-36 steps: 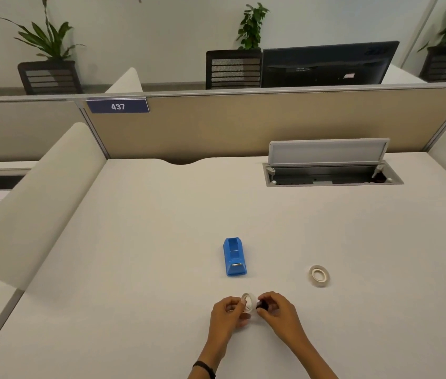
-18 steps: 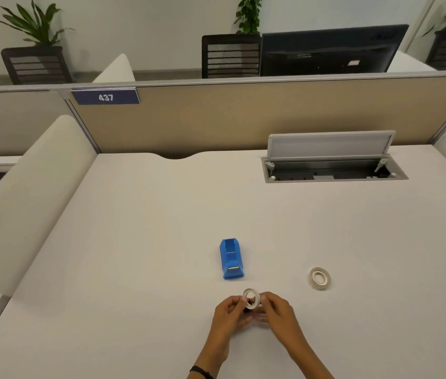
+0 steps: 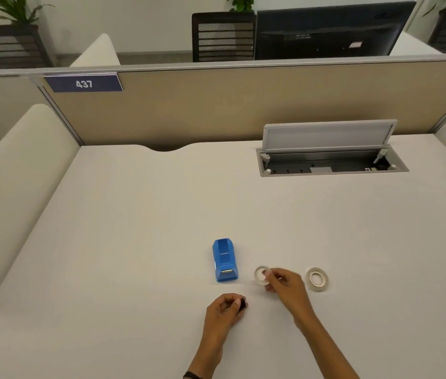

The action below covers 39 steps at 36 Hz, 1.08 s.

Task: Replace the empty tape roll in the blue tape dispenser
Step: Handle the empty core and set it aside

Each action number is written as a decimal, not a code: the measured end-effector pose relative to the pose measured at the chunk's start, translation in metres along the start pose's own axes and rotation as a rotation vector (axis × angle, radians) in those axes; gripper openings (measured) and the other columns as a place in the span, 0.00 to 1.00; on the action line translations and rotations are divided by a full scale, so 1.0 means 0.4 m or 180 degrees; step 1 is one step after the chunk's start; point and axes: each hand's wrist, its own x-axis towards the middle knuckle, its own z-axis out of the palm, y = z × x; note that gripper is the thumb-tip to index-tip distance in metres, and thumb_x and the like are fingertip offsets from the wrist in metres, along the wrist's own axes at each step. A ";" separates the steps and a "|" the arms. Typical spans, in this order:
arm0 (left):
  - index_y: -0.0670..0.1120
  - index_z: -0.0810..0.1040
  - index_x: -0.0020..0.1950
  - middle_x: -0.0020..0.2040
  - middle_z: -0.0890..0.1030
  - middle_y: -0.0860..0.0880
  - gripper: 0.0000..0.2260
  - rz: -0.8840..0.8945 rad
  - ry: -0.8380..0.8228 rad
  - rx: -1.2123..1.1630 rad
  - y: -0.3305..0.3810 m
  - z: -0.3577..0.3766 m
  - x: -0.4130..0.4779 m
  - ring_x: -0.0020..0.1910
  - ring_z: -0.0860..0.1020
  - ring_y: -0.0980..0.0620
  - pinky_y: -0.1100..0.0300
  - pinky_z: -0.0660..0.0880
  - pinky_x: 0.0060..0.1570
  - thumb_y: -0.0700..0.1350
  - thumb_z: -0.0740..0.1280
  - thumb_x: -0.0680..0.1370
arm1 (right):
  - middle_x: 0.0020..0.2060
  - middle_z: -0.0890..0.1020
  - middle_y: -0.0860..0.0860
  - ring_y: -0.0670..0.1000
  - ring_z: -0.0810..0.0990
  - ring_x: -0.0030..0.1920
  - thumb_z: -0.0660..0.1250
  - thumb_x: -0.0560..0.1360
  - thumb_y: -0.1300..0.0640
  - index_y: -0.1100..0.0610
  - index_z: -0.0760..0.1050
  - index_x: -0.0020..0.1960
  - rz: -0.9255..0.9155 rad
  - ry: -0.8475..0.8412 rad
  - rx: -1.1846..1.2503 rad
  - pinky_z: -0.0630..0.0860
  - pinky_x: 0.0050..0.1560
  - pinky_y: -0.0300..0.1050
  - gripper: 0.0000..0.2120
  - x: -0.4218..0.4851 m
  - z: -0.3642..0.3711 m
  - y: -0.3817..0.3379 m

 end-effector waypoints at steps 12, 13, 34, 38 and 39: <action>0.53 0.72 0.59 0.49 0.85 0.45 0.13 0.0081 -0.0093 -0.0040 0.020 0.006 0.032 0.49 0.84 0.52 0.66 0.80 0.43 0.41 0.66 0.77 | 0.39 0.81 0.61 0.38 0.78 0.22 0.66 0.74 0.65 0.69 0.78 0.51 0.0108 0.1060 0.0390 0.76 0.28 0.28 0.08 0.319 -0.149 -0.075; 0.53 0.71 0.60 0.48 0.85 0.45 0.14 0.0081 -0.0099 -0.0033 0.022 0.007 0.032 0.49 0.84 0.52 0.66 0.80 0.43 0.41 0.66 0.77 | 0.40 0.82 0.61 0.38 0.78 0.21 0.66 0.74 0.65 0.68 0.78 0.51 0.0150 0.1096 0.0358 0.76 0.28 0.28 0.08 0.339 -0.155 -0.081; 0.48 0.77 0.55 0.51 0.83 0.49 0.06 0.0125 -0.0079 0.0260 0.008 0.012 0.011 0.51 0.82 0.55 0.69 0.78 0.41 0.43 0.64 0.78 | 0.52 0.79 0.63 0.51 0.80 0.39 0.60 0.76 0.68 0.67 0.76 0.56 0.0099 0.0864 0.0162 0.79 0.34 0.31 0.10 0.326 -0.259 -0.043; 0.47 0.77 0.54 0.51 0.84 0.48 0.06 0.0169 -0.0103 0.0222 0.004 0.011 0.006 0.52 0.82 0.54 0.69 0.78 0.41 0.42 0.64 0.78 | 0.55 0.81 0.59 0.56 0.78 0.55 0.60 0.76 0.68 0.63 0.79 0.54 -0.0186 0.0766 -0.0429 0.72 0.57 0.44 0.11 0.255 -0.266 -0.011; 0.47 0.78 0.54 0.50 0.84 0.48 0.06 0.0174 -0.0112 0.0209 0.003 0.010 0.004 0.51 0.82 0.54 0.69 0.78 0.41 0.42 0.64 0.78 | 0.56 0.81 0.58 0.55 0.77 0.57 0.58 0.76 0.68 0.62 0.78 0.54 -0.0278 0.0717 -0.0516 0.70 0.57 0.43 0.12 0.237 -0.269 -0.002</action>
